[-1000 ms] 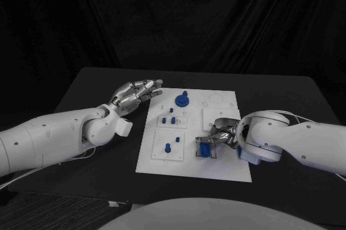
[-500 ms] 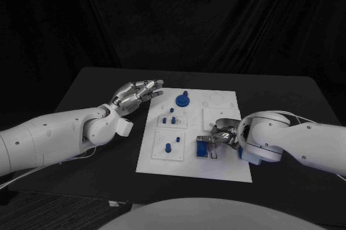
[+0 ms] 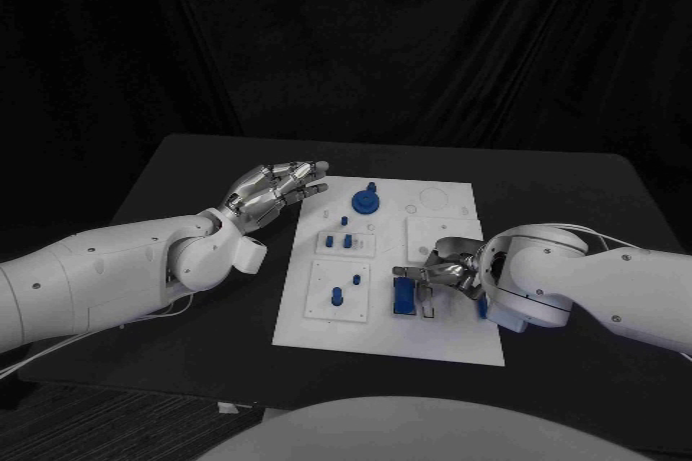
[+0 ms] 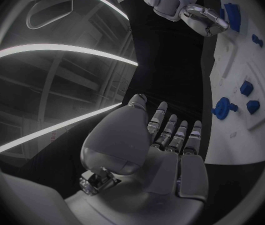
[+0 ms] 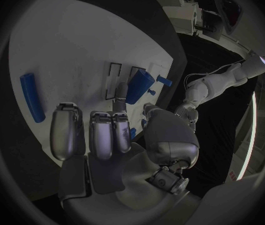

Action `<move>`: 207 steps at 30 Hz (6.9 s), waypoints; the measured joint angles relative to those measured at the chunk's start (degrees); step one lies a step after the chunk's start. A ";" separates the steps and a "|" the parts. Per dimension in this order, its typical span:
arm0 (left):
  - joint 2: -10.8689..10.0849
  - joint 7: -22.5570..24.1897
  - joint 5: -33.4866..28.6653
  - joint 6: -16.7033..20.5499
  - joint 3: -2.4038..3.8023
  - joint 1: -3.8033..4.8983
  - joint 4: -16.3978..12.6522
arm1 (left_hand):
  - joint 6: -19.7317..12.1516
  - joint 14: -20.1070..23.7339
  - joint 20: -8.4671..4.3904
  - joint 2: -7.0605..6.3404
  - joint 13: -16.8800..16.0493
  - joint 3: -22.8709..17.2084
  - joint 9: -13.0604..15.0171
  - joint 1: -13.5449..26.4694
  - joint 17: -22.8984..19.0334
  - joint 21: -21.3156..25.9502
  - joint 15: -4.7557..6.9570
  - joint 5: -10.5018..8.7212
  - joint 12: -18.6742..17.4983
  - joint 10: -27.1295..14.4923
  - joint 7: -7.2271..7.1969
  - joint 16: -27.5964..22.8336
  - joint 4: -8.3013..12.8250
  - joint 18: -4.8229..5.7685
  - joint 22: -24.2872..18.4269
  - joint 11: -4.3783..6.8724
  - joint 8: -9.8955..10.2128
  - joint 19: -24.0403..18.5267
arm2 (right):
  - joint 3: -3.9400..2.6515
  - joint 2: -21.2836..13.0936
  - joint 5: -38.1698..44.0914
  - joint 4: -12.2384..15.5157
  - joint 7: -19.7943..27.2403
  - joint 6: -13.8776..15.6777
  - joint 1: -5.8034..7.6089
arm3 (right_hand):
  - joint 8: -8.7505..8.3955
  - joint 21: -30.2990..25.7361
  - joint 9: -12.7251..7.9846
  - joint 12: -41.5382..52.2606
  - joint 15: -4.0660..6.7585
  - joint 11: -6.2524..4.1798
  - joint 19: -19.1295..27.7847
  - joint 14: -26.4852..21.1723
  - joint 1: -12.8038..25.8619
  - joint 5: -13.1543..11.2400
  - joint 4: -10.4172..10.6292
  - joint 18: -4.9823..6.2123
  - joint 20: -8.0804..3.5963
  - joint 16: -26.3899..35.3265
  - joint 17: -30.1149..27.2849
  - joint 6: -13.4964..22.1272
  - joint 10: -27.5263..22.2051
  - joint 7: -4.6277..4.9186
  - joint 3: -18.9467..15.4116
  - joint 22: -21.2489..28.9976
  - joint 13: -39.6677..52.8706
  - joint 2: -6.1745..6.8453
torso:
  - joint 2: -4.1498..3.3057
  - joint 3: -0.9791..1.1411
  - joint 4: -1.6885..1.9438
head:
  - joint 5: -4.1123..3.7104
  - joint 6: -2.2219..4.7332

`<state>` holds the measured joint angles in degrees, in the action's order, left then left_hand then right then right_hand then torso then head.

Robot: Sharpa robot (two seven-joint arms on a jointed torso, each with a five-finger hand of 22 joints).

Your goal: Assemble the parts on the task board

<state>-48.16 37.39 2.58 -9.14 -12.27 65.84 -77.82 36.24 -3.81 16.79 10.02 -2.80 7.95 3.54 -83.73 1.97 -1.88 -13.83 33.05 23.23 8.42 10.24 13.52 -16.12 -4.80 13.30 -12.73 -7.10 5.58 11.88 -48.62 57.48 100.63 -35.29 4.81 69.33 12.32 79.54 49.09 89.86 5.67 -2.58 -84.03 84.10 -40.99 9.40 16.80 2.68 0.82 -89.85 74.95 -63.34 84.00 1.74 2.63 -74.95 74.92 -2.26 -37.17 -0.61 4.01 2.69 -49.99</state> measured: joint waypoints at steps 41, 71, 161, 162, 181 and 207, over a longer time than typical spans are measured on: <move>-0.13 -0.21 0.00 -0.42 0.00 -0.07 0.18 | 0.14 -0.21 0.00 0.47 -0.04 -0.48 0.11 -0.47 0.03 0.00 -0.21 0.23 0.24 0.28 -0.14 0.23 0.17 0.00 0.29 -0.27 -0.22 0.00 | 0.07 -6.49 31.94 8.15 16.05 7.64 -3.94 | 44.00 2.32 25.87 0.00 0.43 -0.63 0.00 -0.01 -31.09 4.61 -2.23 0.00 -0.42 0.00 -0.02 1.59 0.01 -1.80 -7.25 0.03 -0.01 6.81 | -0.02 0.00 -0.01 | 0.10 -0.01; -0.09 -0.35 0.00 -0.89 0.00 -0.17 0.19 | 0.32 -0.21 0.00 0.24 -0.08 -0.64 0.09 -0.68 0.07 0.00 -0.21 0.23 0.24 0.47 0.09 0.23 0.00 0.00 0.23 -0.47 -0.22 0.00 | 0.11 -4.79 34.18 6.53 16.44 6.75 -5.01 | 45.48 1.89 26.02 0.00 0.94 -1.45 0.00 -0.11 -35.46 41.23 -2.34 -0.01 -0.82 0.00 -0.03 1.94 0.01 -2.34 3.51 0.04 -0.01 8.76 | -0.02 0.01 0.02 | 0.32 -0.01; 0.27 0.97 0.00 -1.42 0.00 -0.30 0.89 | 1.53 -1.23 0.10 -0.31 -0.30 -2.37 0.12 -2.11 0.28 -0.52 -0.41 0.95 2.66 2.00 0.11 2.45 0.32 -0.48 1.81 -1.17 -1.19 1.75 | 0.07 -9.03 18.27 -0.73 -0.51 -13.88 2.63 | -3.68 -0.45 -21.14 0.00 -0.14 0.39 -0.01 -0.26 -25.38 8.89 -3.86 0.00 -0.01 0.00 -0.04 -6.63 0.00 -0.48 -10.03 0.04 0.00 0.44 | -0.02 0.02 0.02 | -0.97 -0.01; 0.28 0.97 0.00 -1.42 0.00 -0.30 0.89 | 1.53 -1.23 0.10 -0.31 -0.30 -2.37 0.12 -2.11 0.28 -0.52 -0.41 0.95 2.66 2.00 0.11 2.45 0.32 -0.48 1.81 -1.17 -1.19 1.75 | 0.07 -8.98 18.26 -0.76 -0.52 -14.00 2.55 | -3.80 -0.45 -21.10 0.00 -0.14 0.39 -0.01 -0.25 -25.48 9.01 -3.85 0.00 -0.01 0.00 -0.04 -6.45 0.00 -0.49 -10.04 0.03 0.00 0.53 | -0.02 0.02 0.02 | -0.97 -0.01; 0.27 0.90 0.00 -1.46 0.00 -0.34 0.91 | 1.53 -1.23 0.10 -0.30 -0.30 -2.53 0.17 -2.11 0.27 -0.52 -0.41 0.95 2.66 2.00 0.11 2.45 0.16 -0.47 1.70 -1.17 -1.19 1.75 | -0.16 -8.17 16.27 -1.09 -0.55 -14.78 1.93 | -5.33 -2.40 -20.51 0.00 -0.34 0.64 -0.01 -0.22 -31.57 29.16 -9.79 0.00 -0.01 0.00 -0.04 -3.88 0.01 0.28 -6.01 0.04 -0.01 2.09 | 0.01 0.01 0.00 | -0.51 -0.01; 0.35 0.68 0.00 -1.55 0.00 -0.40 1.10 | 1.53 -1.43 0.10 -0.06 -0.29 -3.01 0.15 -2.35 0.26 -0.52 -0.62 1.18 2.66 2.16 0.11 2.44 0.32 -0.47 1.59 -1.33 -1.18 1.75 | 0.04 -9.88 -5.78 1.25 0.89 -4.61 1.70 | -3.66 -3.45 -18.24 0.00 -0.50 0.96 -0.01 0.03 -26.23 40.96 -11.92 0.00 -0.01 0.00 -0.04 -1.01 -0.07 0.65 1.53 0.00 -0.01 3.77 | -0.01 0.01 0.00 | -0.34 -0.01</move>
<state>-47.81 38.06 2.58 -10.70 -12.27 65.44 -76.72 37.77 -5.25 16.89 9.96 -3.09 4.94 3.69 -86.08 2.23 -2.40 -14.44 34.23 25.89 10.58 10.35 15.96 -15.80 -5.27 14.89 -14.07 -8.28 7.32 11.92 -58.50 51.70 101.88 -34.40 0.20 71.03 8.66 76.09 30.84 89.86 5.18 -1.62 -84.04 84.13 -67.22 50.37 4.89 2.68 0.81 -89.85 74.91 -64.35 83.93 2.39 4.16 -74.94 74.91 1.51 -37.17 -0.60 4.01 2.35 -49.99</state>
